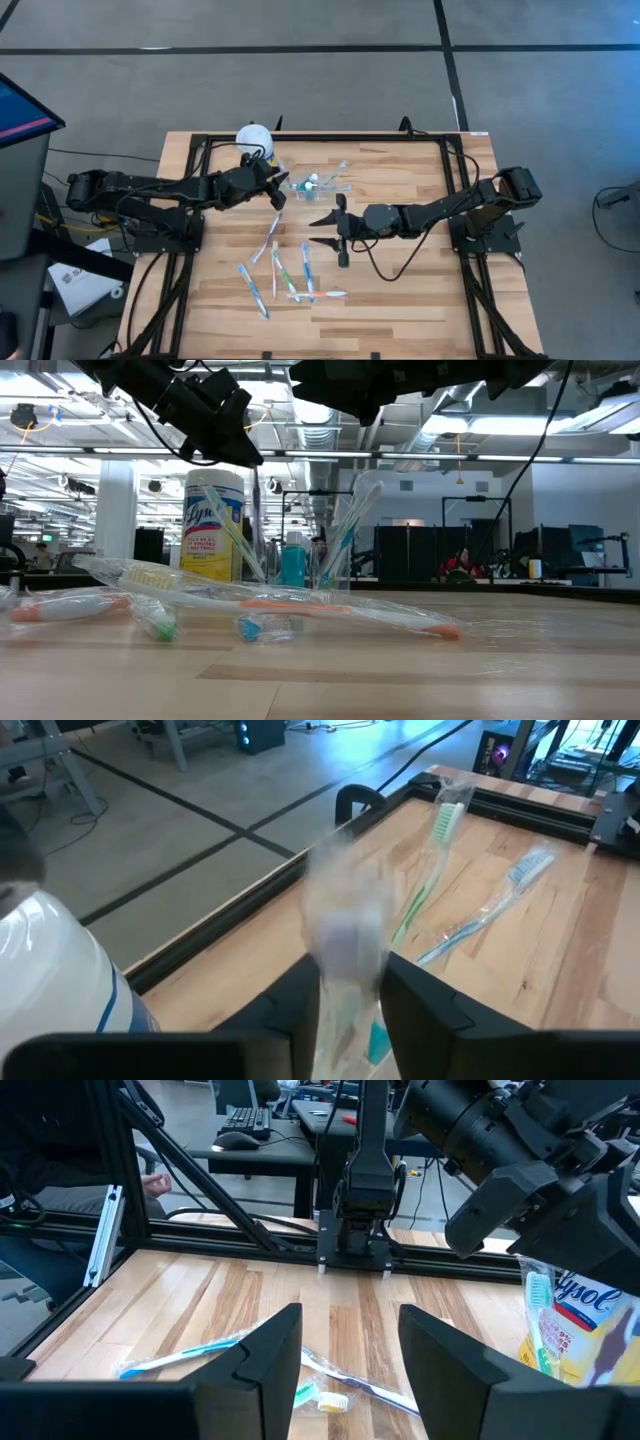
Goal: Pick & Place toothbrushing station
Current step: Put the purple toothbrush into the transparent organizer, then put the blue toothbrush into the transparent organizer
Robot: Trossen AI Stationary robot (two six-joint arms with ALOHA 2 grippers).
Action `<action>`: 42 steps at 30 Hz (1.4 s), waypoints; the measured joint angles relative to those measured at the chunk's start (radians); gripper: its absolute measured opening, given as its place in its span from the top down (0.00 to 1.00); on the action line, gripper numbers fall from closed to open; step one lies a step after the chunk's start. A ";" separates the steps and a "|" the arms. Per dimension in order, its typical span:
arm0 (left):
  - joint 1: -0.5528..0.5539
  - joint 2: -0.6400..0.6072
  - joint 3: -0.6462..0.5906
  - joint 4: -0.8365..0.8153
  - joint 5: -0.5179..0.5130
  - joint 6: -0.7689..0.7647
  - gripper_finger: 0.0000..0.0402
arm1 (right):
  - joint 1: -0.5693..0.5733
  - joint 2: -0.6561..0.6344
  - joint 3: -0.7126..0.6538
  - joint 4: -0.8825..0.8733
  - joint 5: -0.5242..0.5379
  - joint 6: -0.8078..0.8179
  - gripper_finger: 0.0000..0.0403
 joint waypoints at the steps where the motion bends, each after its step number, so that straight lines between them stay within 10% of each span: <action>1: 0.000 0.000 0.000 0.000 0.000 -0.002 0.74 | 0.000 0.000 0.000 0.000 0.000 0.000 0.61; 14: 0.000 0.000 0.000 -0.002 -0.038 -0.006 0.65 | 0.000 0.000 0.000 0.000 0.000 0.000 0.61; 42: 0.000 0.090 0.000 0.076 -0.142 -0.006 0.79 | 0.000 0.000 0.000 -0.011 0.000 0.000 0.61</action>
